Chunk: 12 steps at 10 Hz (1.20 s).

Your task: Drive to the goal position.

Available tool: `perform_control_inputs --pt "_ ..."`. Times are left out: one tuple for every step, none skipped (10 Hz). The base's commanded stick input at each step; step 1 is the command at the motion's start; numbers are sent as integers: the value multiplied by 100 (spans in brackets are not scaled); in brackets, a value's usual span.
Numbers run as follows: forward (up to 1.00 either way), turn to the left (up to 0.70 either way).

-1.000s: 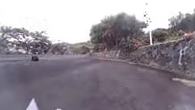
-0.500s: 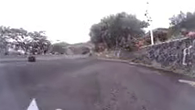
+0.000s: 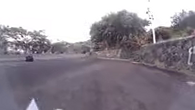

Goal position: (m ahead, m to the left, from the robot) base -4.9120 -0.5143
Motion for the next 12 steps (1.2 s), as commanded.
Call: perform_control_inputs --pt "70 0" --pt "70 0" --pt "70 0" --pt "70 0" --pt "70 0" --pt "70 0" --pt "70 0" --pt "70 0" --pt "70 0" --pt "70 0" --pt "70 0" --pt "70 0"
